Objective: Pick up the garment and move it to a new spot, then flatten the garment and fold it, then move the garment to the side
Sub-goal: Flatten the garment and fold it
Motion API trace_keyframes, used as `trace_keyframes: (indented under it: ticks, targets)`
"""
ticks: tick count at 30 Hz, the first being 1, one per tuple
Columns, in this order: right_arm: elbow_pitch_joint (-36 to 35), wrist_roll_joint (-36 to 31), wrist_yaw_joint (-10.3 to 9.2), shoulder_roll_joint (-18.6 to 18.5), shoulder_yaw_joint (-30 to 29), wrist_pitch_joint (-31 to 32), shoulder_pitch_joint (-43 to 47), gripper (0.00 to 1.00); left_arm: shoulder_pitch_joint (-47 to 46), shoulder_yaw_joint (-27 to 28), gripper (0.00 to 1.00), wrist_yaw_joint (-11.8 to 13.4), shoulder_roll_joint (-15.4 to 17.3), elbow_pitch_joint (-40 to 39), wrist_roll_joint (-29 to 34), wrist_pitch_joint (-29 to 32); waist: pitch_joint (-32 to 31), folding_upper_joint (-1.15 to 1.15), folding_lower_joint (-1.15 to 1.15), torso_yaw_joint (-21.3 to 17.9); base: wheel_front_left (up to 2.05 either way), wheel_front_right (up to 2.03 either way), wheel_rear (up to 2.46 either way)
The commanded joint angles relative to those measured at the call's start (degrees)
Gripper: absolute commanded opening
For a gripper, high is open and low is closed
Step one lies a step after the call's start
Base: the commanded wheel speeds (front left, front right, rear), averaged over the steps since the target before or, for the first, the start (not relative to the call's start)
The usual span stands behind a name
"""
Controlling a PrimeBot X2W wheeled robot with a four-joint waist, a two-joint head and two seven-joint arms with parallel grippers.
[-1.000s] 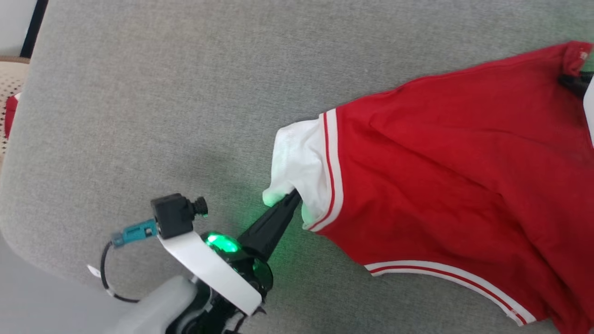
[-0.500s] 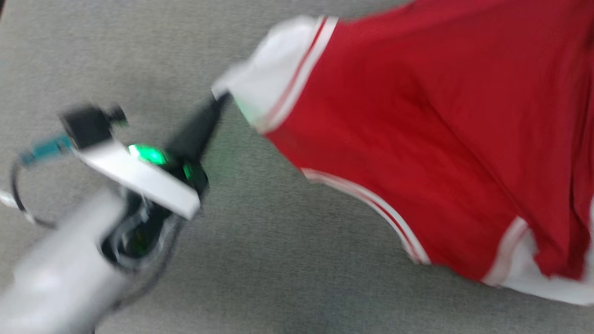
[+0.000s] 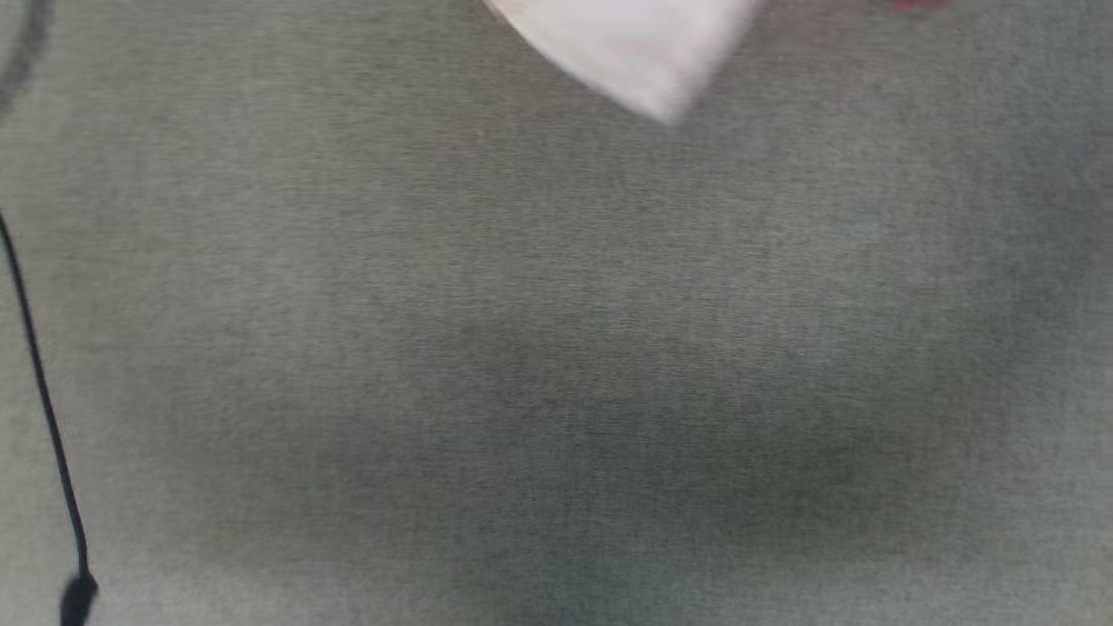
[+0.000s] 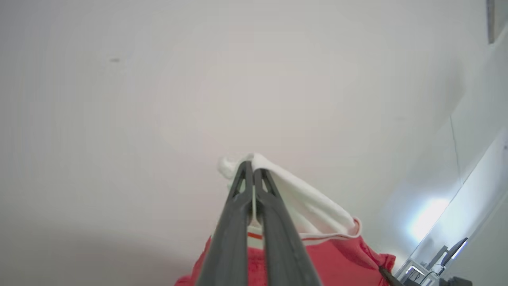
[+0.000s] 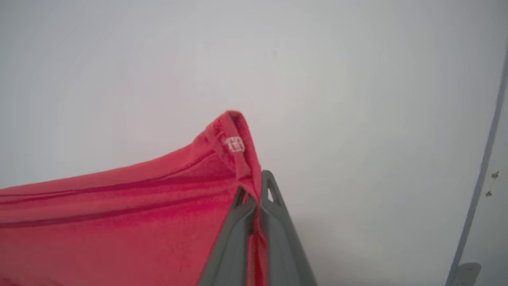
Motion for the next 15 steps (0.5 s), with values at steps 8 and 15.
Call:
trace_keyframes:
  ticks: [8,15]
  targets:
    - [7.47,-1.73,-0.40,-0.39,-1.34,-6.43,-6.26,0.00,-10.61,2.08,0.00,0.18,-0.48,3.22,-1.23,0.72,0.71,0.00,0.00,-2.22,0.00,0.00,0.00]
    - [7.31,3.82,-0.33,-1.46,3.71,-5.60,5.51,0.00,5.32,-0.03,0.00,0.16,-0.72,-7.18,-5.83,3.95,0.33,0.00,0.00,-1.92,0.00,0.00,0.00]
